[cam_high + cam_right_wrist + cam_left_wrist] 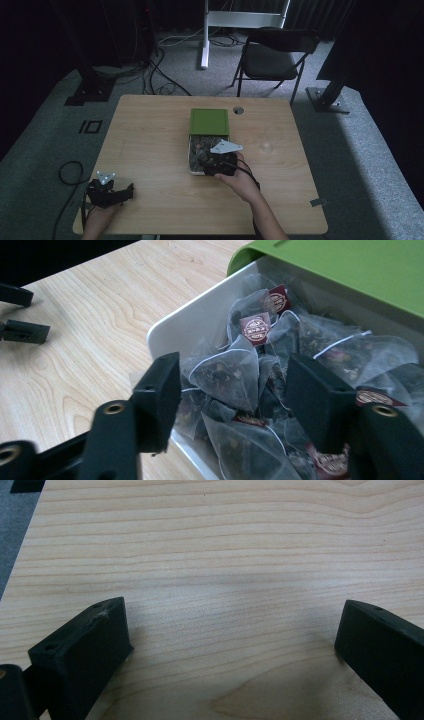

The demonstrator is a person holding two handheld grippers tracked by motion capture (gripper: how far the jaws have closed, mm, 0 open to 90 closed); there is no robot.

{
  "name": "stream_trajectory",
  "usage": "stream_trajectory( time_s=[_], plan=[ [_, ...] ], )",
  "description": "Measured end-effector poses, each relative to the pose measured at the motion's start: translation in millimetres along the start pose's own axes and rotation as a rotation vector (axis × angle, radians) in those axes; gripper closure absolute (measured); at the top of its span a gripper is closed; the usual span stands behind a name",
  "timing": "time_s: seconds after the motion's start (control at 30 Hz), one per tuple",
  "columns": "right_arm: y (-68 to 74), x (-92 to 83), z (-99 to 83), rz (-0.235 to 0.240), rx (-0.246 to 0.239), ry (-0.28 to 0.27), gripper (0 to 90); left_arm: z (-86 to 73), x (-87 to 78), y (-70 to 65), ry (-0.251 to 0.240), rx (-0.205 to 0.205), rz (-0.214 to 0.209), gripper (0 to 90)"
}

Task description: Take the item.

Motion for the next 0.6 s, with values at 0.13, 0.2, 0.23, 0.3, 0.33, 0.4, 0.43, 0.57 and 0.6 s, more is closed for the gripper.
stream_trajectory(
  time_s=[0.13, 0.2, 0.23, 0.3, 0.33, 0.4, 0.43, 0.57, 0.6],
  plan=[
    [2.0, 8.7, -2.0, 0.001, -0.001, 0.009, 43.6, -0.1, -0.2, 0.1, 0.002, 0.002, -0.001, 1.6],
    [3.0, 12.0, -2.5, 0.0, 0.002, 0.013, 45.1, -0.1, -0.2, 0.2, 0.002, 0.002, -0.001, 1.7],
    [3.1, 13.6, -2.9, -0.001, -0.001, 0.016, 45.2, -0.1, -0.2, 0.2, 0.002, 0.002, -0.001, 1.6],
    [3.7, 16.7, -3.7, 0.001, 0.009, 0.018, 46.3, -0.1, -0.2, 0.1, 0.002, 0.002, -0.001, 1.7],
    [3.7, 18.8, -4.8, 0.003, 0.015, 0.02, 46.7, 0.0, -0.1, 0.1, 0.001, 0.002, -0.001, 1.7],
    [2.6, 22.5, -8.6, -0.002, 0.014, 0.034, 49.2, 0.0, -0.1, 0.0, 0.001, 0.001, -0.001, 1.7],
    [2.2, 23.4, -9.9, -0.004, 0.013, 0.038, 49.5, 0.0, -0.1, 0.0, 0.001, 0.001, -0.001, 1.7],
    [1.4, 25.6, -14.4, -0.009, 0.025, 0.053, 52.7, 0.0, -0.1, 0.0, 0.001, 0.0, 0.0, 1.7],
    [1.6, 26.2, -15.1, -0.008, 0.024, 0.055, 53.1, 0.0, -0.1, 0.0, 0.001, 0.0, -0.001, 1.7]
  ],
)
Point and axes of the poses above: each handheld gripper's, and its own axes: x roughly forward along the jaws, z roughly out of its top, y roughly to its left, the point moved 7 cm from there along x, roughly forward along the jaws, and after that the axes turned 15 degrees about -y, right-handed, at the moved point
